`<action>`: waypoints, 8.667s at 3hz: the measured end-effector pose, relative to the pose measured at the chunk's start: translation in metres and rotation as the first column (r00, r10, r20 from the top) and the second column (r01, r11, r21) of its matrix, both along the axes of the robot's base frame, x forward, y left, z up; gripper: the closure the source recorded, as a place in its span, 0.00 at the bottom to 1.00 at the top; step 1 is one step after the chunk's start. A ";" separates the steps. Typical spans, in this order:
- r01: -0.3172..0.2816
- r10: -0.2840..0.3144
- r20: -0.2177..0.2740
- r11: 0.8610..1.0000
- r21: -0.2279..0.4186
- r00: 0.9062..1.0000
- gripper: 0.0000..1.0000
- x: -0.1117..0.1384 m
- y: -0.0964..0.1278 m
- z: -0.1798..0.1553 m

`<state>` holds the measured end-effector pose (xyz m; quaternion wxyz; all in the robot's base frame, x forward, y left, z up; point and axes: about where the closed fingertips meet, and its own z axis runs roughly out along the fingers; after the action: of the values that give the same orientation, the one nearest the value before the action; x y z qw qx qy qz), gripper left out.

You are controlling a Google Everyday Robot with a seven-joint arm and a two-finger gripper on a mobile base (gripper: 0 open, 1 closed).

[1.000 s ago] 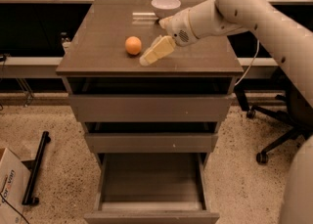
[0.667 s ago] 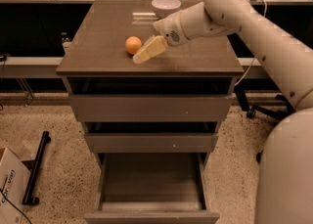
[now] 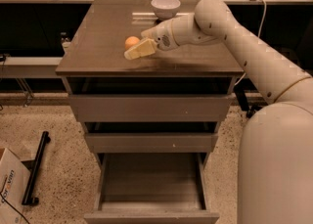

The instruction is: Place orange into bottom drawer

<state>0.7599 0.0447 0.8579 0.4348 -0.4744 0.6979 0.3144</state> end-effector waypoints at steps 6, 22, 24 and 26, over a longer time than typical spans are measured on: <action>-0.136 0.133 0.169 0.991 0.005 0.977 1.00 -0.104 -0.020 0.068; 0.066 -0.044 -0.253 0.995 0.079 0.966 1.00 -0.238 -0.062 -0.449; 0.062 -0.049 -0.254 0.997 0.045 0.966 1.00 -0.235 -0.058 -0.467; 0.033 -0.046 -0.261 0.998 -0.052 0.964 1.00 -0.205 -0.042 -0.579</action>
Offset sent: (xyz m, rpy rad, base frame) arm 0.0088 0.0294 -0.0226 0.0562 0.0553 0.0132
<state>0.5550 0.0028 0.2792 0.3336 -0.4249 0.7657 0.3491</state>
